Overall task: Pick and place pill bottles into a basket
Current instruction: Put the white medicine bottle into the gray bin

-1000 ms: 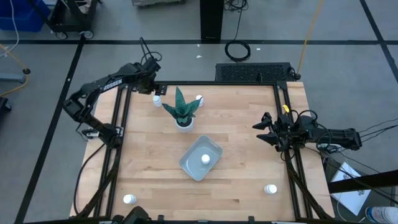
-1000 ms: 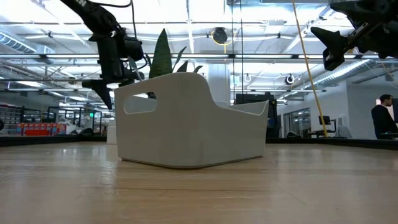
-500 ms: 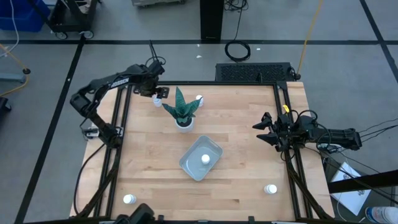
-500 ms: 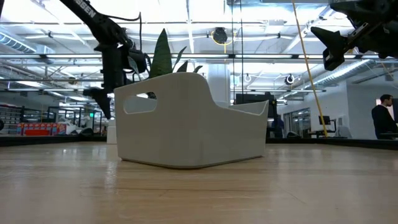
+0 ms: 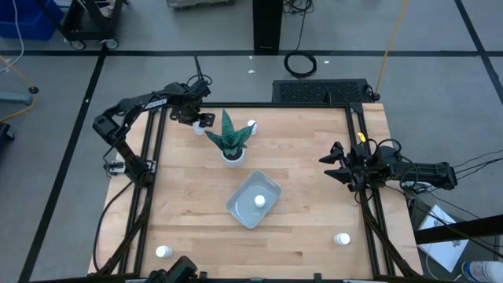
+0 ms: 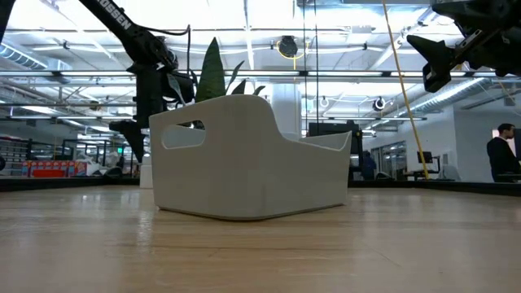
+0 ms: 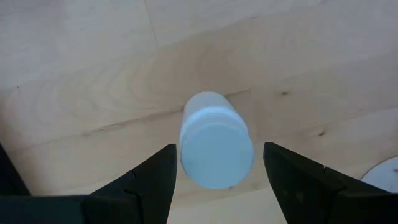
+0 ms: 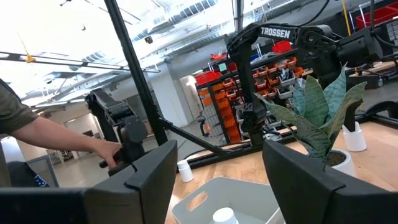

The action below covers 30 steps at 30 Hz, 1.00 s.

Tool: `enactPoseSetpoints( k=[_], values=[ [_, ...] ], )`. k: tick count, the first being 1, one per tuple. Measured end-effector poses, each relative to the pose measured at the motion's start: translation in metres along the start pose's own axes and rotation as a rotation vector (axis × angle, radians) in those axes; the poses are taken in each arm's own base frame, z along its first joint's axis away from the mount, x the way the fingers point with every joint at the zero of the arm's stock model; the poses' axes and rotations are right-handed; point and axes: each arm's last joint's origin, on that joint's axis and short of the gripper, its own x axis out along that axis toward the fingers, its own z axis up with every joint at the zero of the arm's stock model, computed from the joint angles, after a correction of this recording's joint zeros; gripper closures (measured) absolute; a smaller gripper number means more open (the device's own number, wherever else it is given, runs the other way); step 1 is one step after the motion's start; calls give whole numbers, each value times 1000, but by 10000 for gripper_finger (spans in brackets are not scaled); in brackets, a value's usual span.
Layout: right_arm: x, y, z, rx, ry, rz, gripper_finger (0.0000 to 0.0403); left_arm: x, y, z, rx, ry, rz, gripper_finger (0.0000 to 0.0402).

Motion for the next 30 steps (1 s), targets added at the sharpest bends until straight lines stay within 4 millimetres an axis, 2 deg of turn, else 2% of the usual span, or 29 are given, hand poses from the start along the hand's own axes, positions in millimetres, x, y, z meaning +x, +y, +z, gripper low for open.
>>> enactPoseSetpoints(
  k=[6, 14, 19, 23, 30],
  values=[
    [0, 0, 0, 0, 0, 0, 171, 0, 1, 1, -2, -4, 0, 163],
    [0, 0, 0, 0, 0, 0, 171, 0, 1, 1, 9, -5, -2, 239],
    [0, 0, 0, 0, -1, 0, 170, 0, 1, 1, 21, -1, -1, 238],
    [0, 0, 0, 0, -1, 0, 173, -2, 2, -1, 52, 4, 2, 221],
    [0, 0, 0, 0, -1, 0, 170, -25, 6, -11, 112, -28, 0, 239]
  ],
)
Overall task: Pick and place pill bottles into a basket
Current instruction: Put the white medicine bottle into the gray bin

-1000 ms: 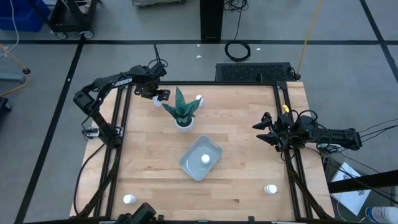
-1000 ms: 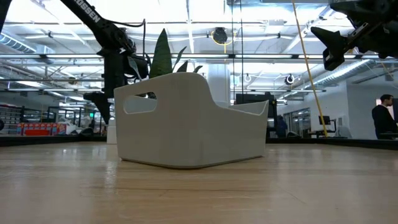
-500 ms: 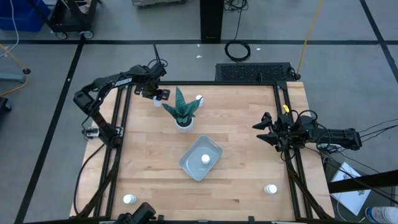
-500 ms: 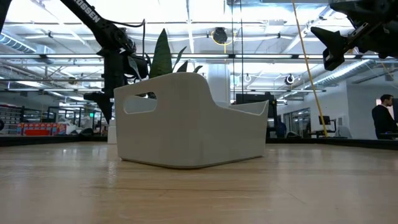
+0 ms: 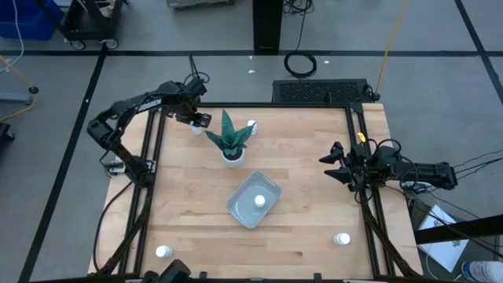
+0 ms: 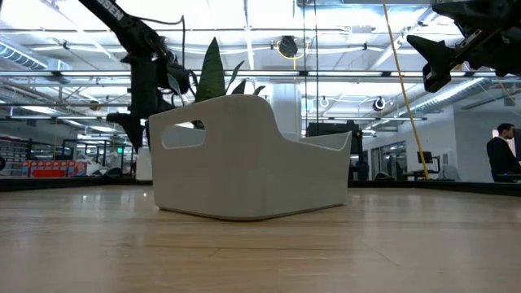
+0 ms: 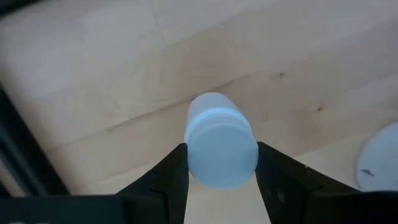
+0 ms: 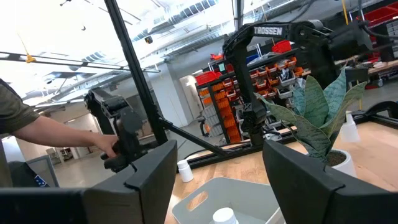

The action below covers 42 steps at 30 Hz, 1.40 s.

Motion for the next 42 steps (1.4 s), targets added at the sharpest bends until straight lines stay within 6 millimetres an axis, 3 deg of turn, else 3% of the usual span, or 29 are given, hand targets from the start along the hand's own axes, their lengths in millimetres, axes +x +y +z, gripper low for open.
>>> enactPoseSetpoints(
  k=[9, 19, 27, 34, 42],
  values=[
    [0, 0, 0, 0, 0, 0, 176, -61, 7, -26, -13, -206, -81, 234],
    [0, 0, 0, 0, 0, 0, 172, -134, 24, -80, -127, -495, -261, 238],
    [0, 0, 0, 0, 0, 0, 174, -178, 30, -113, -163, -694, -600, 229],
    [0, 0, 0, 0, 0, 0, 174, -206, 21, -121, -114, -775, -939, 234],
    [0, 0, 0, 0, 0, -1, 172, -219, 2, -128, -21, -753, -1126, 231]
  ],
)
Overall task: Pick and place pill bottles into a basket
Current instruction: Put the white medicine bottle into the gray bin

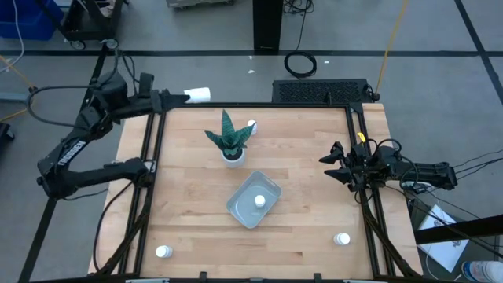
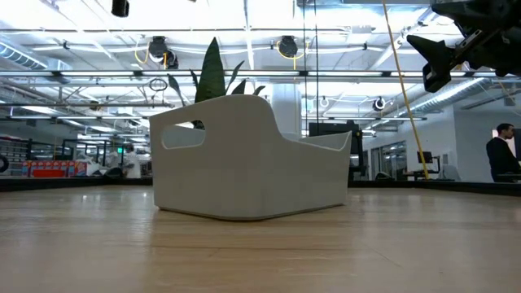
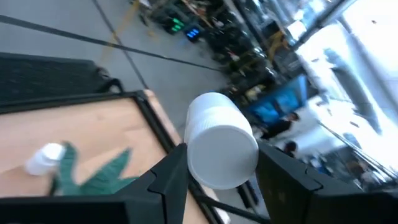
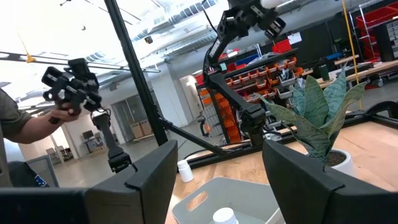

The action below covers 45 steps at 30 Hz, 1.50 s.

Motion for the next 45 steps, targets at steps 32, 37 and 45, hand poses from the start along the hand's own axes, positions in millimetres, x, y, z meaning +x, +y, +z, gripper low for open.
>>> enactPoseSetpoints(
  k=[32, 37, 45],
  values=[
    [0, 0, 0, 0, 1, 0, 175, 139, -18, -106, 76, 494, -115, 227],
    [0, 0, 0, 0, 1, 0, 175, 159, -24, -121, 129, 584, -108, 227],
    [0, 0, 0, 0, 1, 0, 174, 183, -46, -116, 322, 725, 40, 237]
  ],
)
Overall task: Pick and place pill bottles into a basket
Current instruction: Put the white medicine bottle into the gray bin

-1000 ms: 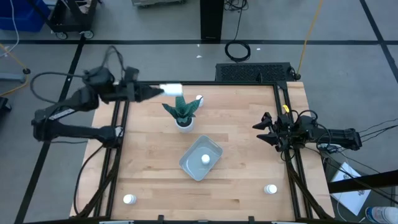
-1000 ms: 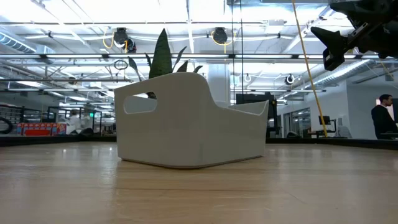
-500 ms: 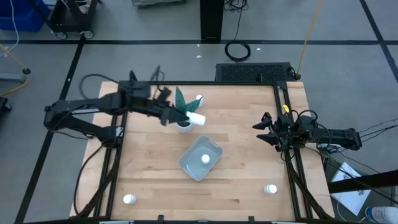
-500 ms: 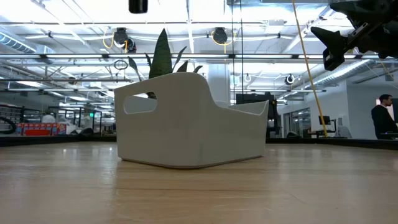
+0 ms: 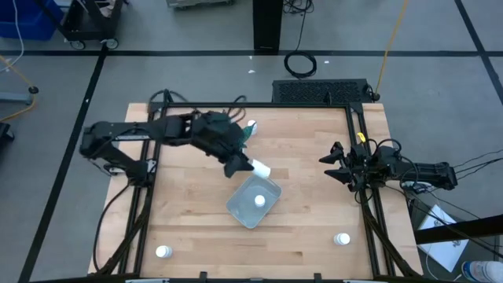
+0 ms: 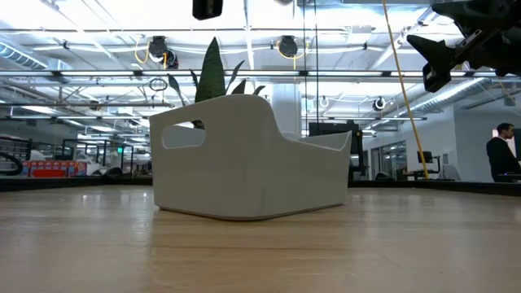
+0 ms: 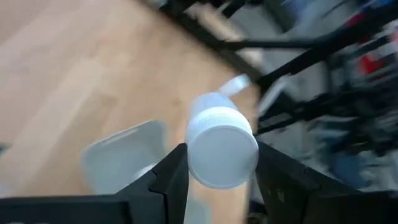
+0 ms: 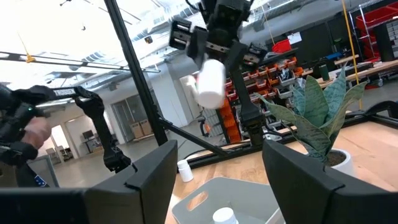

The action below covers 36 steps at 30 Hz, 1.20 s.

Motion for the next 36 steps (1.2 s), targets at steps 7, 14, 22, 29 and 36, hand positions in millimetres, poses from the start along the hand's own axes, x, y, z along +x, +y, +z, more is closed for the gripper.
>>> enactPoseSetpoints(
  k=[7, 14, 22, 29, 36],
  values=[
    [0, 0, 0, 0, 0, 0, 173, 21, -4, 21, 97, 135, 139, 230],
    [0, 0, 0, 0, 0, 1, 175, 55, -2, 18, 153, 329, 248, 234],
    [0, 0, 0, 1, 1, 0, 172, 95, 7, 1, 211, 463, 358, 230],
    [0, 0, 0, 0, 1, 0, 176, 125, 11, -14, 295, 518, 438, 228],
    [0, 0, 0, 0, 1, 0, 172, 151, 24, -24, 306, 584, 462, 226]
  ],
)
